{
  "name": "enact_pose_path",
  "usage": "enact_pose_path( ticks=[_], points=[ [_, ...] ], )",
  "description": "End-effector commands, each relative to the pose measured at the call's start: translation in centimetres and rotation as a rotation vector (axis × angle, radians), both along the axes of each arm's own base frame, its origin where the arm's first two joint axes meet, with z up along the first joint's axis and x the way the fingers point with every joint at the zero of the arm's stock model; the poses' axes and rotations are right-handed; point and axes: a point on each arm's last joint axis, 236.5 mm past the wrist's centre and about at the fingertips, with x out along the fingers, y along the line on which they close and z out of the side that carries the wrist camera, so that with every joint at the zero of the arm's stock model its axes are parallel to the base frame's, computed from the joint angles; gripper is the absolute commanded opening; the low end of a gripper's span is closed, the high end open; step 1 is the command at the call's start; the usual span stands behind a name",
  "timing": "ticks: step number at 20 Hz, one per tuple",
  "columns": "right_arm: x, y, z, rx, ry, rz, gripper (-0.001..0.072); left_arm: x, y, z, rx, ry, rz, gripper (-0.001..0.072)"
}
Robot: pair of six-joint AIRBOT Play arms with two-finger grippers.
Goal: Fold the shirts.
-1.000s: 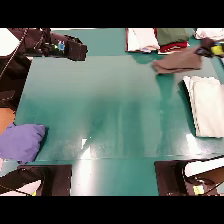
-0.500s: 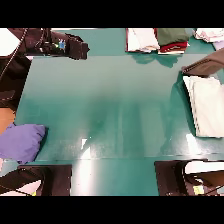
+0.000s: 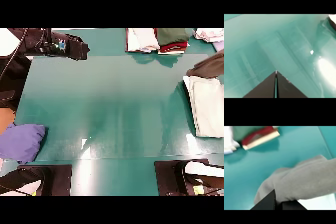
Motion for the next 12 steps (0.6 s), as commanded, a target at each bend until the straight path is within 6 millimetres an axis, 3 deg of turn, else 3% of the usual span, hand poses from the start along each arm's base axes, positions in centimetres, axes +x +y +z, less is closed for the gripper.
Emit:
enact_pose_path(
  ticks=[1, 5, 8, 9, 11, 12],
  points=[
    [-5.0, -1.7, -3.3, -0.051, 0.196, -0.074, 0.0016, 0.0, 0.0, 0.0, 0.002, 0.0, -0.002, 0.003],
    [-11.6, -3.2, -9.6, 0.009, 0.37, -0.183, 0.0016, 0.0, 0.0, -0.1, 0.008, -0.003, -0.005, 0.003],
    [-15.5, -2.9, -13.7, 0.08, 0.443, -0.237, 0.0021, 0.0, 0.0, 0.0, 0.008, -0.005, -0.005, 0.003],
    [-16.6, -3.0, -14.9, 0.092, 0.466, -0.243, 0.0106, 0.0, 0.0, 0.0, 0.008, -0.005, -0.005, 0.003],
    [-18.4, -3.4, -16.6, 0.122, 0.487, -0.283, 0.0489, -0.1, 0.0, -0.1, 0.009, -0.002, -0.006, 0.003],
    [-19.1, -3.6, -17.0, 0.132, 0.489, -0.304, 0.0607, -0.1, 0.0, -0.2, 0.011, 0.001, -0.007, 0.003]
  ],
)
